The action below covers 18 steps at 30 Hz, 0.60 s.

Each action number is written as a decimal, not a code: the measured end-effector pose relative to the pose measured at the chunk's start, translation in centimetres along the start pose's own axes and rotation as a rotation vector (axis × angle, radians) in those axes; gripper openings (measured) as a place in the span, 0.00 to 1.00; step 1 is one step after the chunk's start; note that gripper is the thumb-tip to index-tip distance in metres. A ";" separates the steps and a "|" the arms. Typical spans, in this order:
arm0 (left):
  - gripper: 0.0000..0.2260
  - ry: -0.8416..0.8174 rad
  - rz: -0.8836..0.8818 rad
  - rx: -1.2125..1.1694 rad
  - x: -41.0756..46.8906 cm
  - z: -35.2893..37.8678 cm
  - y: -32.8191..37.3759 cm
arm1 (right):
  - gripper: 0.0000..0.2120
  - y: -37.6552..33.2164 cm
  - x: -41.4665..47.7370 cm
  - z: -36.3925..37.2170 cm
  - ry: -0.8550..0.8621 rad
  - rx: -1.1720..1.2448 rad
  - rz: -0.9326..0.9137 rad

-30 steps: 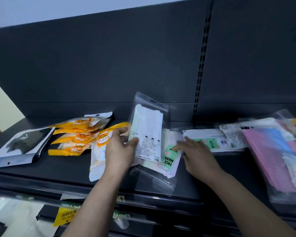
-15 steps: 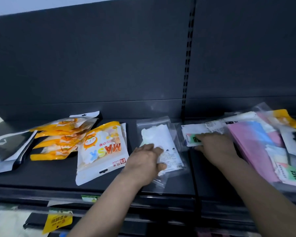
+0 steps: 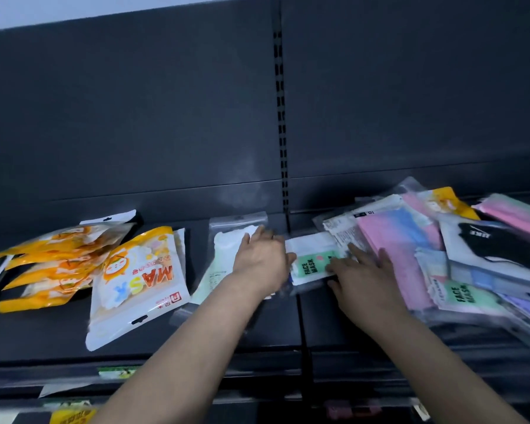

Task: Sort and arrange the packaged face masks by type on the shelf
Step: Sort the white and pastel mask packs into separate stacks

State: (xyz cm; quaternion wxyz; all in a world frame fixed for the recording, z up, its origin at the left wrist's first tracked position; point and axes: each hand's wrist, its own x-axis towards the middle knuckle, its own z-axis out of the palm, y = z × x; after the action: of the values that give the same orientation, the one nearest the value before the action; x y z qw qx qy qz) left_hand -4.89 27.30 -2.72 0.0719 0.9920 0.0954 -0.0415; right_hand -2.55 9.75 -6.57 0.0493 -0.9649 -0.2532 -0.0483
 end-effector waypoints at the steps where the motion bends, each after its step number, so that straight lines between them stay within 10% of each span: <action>1: 0.25 -0.040 -0.023 0.026 0.8 0.3 0.5 | 0.15 0.5 -0.1 -0.4 0.011 -0.031 0.030; 11: 0.37 -0.097 -0.066 -0.181 2.4 2.2 6.8 | 0.09 5.8 -0.7 -0.2 0.071 0.144 0.004; 18: 0.17 0.087 -0.267 -0.564 1.4 -0.6 5.2 | 0.20 6.2 -0.1 -0.2 0.302 0.097 0.047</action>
State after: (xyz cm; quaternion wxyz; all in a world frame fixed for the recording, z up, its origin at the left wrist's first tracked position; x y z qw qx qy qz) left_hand -2.48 22.60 -1.59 0.3340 0.9125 0.2353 0.0200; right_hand 0.41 4.29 -6.83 0.1346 -0.9488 -0.2224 -0.1796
